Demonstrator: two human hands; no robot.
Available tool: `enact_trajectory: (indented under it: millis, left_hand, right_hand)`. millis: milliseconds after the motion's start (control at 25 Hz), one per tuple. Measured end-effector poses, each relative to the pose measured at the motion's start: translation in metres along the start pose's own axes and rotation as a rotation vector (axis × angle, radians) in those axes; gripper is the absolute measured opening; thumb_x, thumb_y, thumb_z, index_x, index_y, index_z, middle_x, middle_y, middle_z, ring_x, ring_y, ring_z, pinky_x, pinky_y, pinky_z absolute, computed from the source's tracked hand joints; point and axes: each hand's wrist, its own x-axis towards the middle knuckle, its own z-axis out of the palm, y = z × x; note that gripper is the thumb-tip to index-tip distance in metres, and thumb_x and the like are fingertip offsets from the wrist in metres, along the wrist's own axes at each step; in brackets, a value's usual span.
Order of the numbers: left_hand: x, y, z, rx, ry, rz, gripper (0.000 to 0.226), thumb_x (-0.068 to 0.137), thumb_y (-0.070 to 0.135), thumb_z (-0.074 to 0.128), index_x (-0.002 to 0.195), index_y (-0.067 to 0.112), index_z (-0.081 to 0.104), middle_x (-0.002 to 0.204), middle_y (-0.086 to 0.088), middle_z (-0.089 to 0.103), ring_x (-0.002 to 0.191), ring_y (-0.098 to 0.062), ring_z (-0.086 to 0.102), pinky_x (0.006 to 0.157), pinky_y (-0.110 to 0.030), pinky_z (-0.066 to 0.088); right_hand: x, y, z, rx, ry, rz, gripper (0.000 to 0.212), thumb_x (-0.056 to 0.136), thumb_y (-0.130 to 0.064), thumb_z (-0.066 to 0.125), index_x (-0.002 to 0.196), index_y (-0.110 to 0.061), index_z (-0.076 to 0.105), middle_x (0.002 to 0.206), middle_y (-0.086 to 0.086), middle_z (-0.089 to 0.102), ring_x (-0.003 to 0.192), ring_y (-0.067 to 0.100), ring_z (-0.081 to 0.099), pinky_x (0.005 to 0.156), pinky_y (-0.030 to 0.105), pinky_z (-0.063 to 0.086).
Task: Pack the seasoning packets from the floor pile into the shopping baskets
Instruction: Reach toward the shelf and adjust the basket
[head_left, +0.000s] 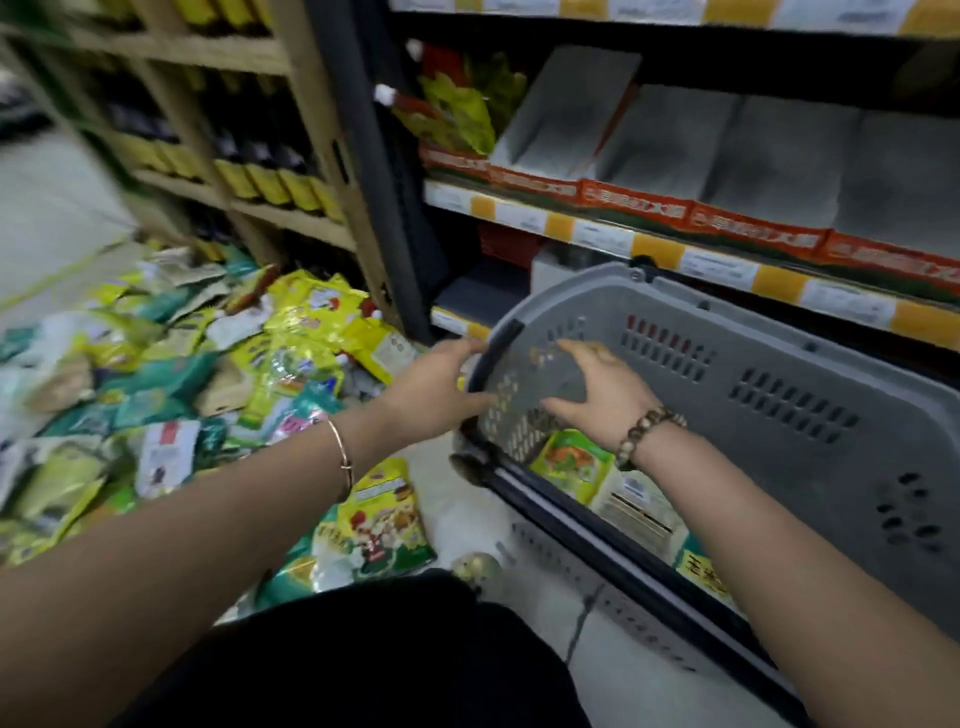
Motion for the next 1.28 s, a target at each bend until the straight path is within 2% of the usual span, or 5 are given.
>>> enact_trajectory:
  millis: [480, 680, 800, 1040, 1280]
  left_hand:
    - [-0.114, -0.213, 0.006, -0.137, 0.189, -0.536, 0.058, 0.086, 0.024, 0.067, 0.139, 0.018, 0.043, 0.142, -0.005, 0.046, 0.121, -0.022, 0.051, 0.092, -0.028, 0.04]
    - [-0.142, -0.286, 0.077, -0.235, 0.142, -0.665, 0.056, 0.087, 0.022, 0.067, 0.138, 0.019, 0.043, 0.14, -0.005, 0.048, 0.106, -0.013, 0.053, 0.081, -0.023, 0.043]
    - [-0.16, -0.314, 0.124, -0.306, 0.104, -0.711, 0.055, 0.087, 0.02, 0.065, 0.137, 0.014, 0.043, 0.14, -0.005, 0.048, 0.125, -0.019, 0.048, 0.098, -0.026, 0.038]
    - [-0.174, -0.346, 0.175, -0.357, 0.044, -0.739, 0.053, 0.09, 0.021, 0.061, 0.139, 0.015, 0.042, 0.142, -0.004, 0.045, 0.13, -0.019, 0.042, 0.103, -0.028, 0.035]
    - [-0.131, -0.362, 0.184, -0.263, 0.052, -0.75, 0.049, 0.088, 0.021, 0.057, 0.136, 0.015, 0.046, 0.136, -0.008, 0.048, 0.125, -0.024, 0.046, 0.1, -0.031, 0.037]
  right_hand:
    - [0.047, -0.151, 0.177, 0.058, -0.171, -0.285, 0.055, 0.086, -0.029, 0.058, 0.137, -0.019, 0.039, 0.138, 0.005, 0.045, 0.125, 0.023, 0.043, 0.102, 0.034, 0.034]
    - [0.065, -0.12, 0.291, 0.005, -0.441, 0.041, 0.053, 0.087, -0.034, 0.058, 0.136, -0.023, 0.041, 0.137, 0.003, 0.048, 0.123, 0.024, 0.047, 0.1, 0.035, 0.042]
    - [0.073, -0.095, 0.348, 0.041, -0.528, 0.3, 0.048, 0.085, -0.033, 0.057, 0.132, -0.024, 0.047, 0.132, 0.006, 0.054, 0.118, 0.025, 0.052, 0.096, 0.03, 0.043]
    - [0.077, -0.065, 0.412, 0.27, -0.507, 0.838, 0.09, 0.064, -0.049, 0.079, 0.133, -0.005, 0.041, 0.133, 0.018, 0.05, 0.119, 0.033, 0.051, 0.097, 0.041, 0.044]
    - [0.067, -0.065, 0.439, 0.161, -0.396, 0.913, 0.091, 0.055, -0.063, 0.077, 0.123, -0.011, 0.048, 0.129, 0.013, 0.054, 0.117, 0.031, 0.052, 0.098, 0.045, 0.043]
